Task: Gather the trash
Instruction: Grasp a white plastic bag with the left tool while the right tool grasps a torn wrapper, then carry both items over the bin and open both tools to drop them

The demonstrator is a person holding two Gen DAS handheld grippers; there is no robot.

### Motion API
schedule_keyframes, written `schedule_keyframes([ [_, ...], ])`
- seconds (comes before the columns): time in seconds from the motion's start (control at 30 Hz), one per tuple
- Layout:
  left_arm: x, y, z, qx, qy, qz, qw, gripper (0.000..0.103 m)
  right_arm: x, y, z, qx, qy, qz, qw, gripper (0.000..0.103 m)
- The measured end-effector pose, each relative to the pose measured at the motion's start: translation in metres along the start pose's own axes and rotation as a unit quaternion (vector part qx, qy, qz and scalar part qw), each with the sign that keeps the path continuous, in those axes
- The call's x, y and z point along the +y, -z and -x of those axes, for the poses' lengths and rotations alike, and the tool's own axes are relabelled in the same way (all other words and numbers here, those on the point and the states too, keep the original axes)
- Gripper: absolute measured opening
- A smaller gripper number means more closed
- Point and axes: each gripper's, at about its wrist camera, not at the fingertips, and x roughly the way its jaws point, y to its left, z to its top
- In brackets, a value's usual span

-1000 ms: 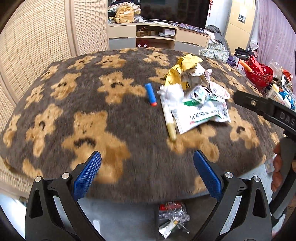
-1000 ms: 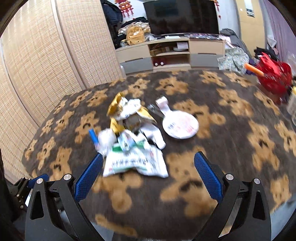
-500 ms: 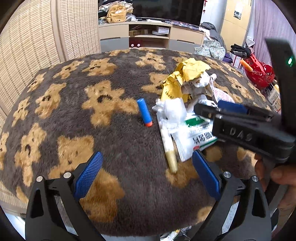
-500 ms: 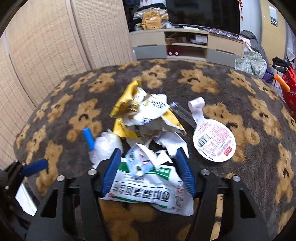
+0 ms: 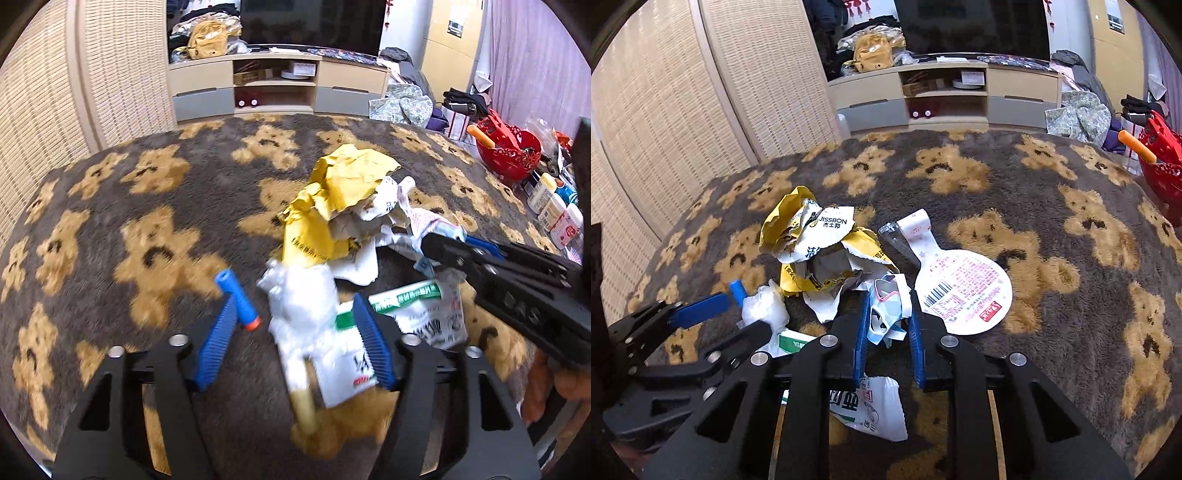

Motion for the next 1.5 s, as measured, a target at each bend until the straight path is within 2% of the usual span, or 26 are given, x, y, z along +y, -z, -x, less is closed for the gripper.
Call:
schedule_keyframes([
  [0.03, -0.001, -0.001, -0.003, 0.003, 0.002, 0.0, 1.0, 0.05, 0.0, 0.001, 0.001, 0.0, 0.0, 0.0, 1.0, 0.021],
  [0.1, -0.004, -0.002, -0.012, 0.013, 0.004, -0.005, 0.9999, 0.033, -0.001, 0.002, 0.003, 0.0, 0.004, 0.001, 1.0, 0.021],
  [0.13, -0.004, -0.002, -0.014, 0.017, 0.005, -0.007, 0.9998, 0.029, -0.001, 0.004, 0.005, -0.001, 0.005, 0.001, 1.0, 0.021],
  [0.3, -0.007, 0.003, -0.001, 0.011, 0.004, -0.007, 0.9999, 0.022, -0.009, 0.013, 0.02, -0.005, 0.005, -0.012, 1.0, 0.021],
  [0.63, -0.027, 0.025, 0.077, -0.014, 0.001, -0.01, 0.9998, 0.02, -0.003, 0.035, 0.086, -0.024, 0.002, -0.021, 0.999, 0.021],
  [1.0, -0.054, 0.109, 0.165, -0.015, 0.021, 0.003, 0.9997, 0.02, 0.019, 0.103, 0.172, -0.022, 0.007, -0.023, 0.999, 0.021],
  [1.23, -0.065, 0.172, 0.18, 0.009, 0.03, 0.012, 0.9994, 0.02, 0.024, 0.16, 0.182, 0.009, 0.004, -0.023, 1.0, 0.021],
  [1.5, -0.074, 0.235, 0.15, 0.061, 0.038, 0.006, 0.9974, 0.02, 0.018, 0.226, 0.15, 0.069, -0.014, -0.038, 0.997, 0.021],
])
